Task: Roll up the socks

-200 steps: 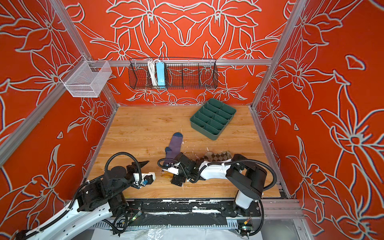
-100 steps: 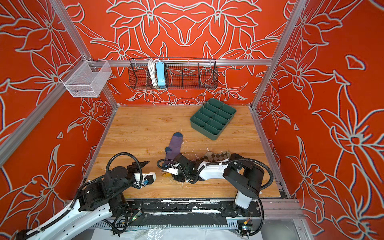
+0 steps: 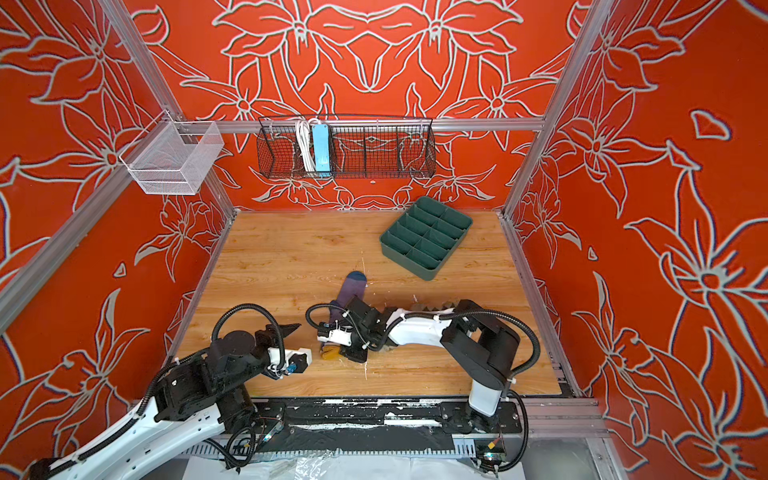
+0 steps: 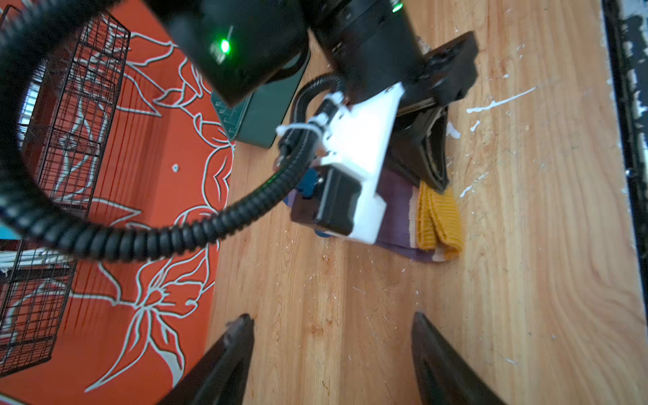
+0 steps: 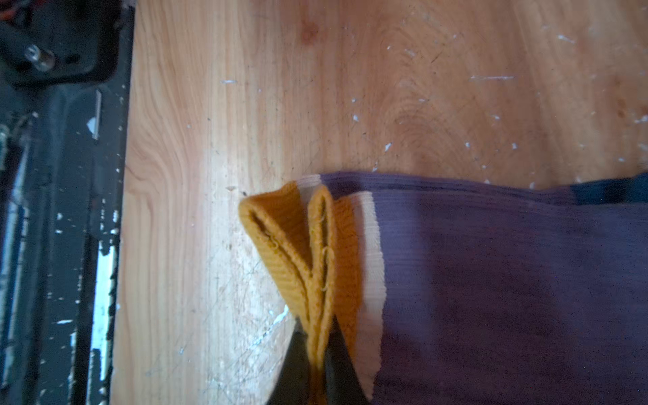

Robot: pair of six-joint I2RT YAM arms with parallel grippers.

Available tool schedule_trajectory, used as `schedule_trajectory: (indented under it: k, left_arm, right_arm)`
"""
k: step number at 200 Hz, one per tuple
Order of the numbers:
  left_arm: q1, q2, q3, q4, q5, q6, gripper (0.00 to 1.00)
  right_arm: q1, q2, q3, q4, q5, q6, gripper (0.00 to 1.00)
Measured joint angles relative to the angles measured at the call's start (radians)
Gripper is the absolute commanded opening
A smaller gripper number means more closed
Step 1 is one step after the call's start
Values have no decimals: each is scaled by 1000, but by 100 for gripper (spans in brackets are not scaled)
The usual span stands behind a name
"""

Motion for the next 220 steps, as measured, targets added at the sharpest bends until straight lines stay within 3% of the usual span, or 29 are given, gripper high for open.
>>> schedule_trajectory:
  k: [34, 65, 115, 141, 220]
  left_arm:
    - [-25, 28, 3, -32, 58, 20, 70]
    - [-103, 74, -33, -12, 78, 24, 68]
    - [-232, 329, -138, 203, 61, -26, 55]
    - [-242, 428, -173, 323, 42, -59, 44]
    - [-224, 613, -220, 552, -5, -139, 40]
  right_arm:
    - [-77, 80, 71, -127, -160, 6, 0]
    - [-106, 142, 145, -222, -231, 16, 0]
    - [-136, 219, 227, -317, -307, 24, 0]
    - [-141, 221, 227, -317, -317, 26, 0]
    - [-158, 225, 222, -313, -342, 24, 0]
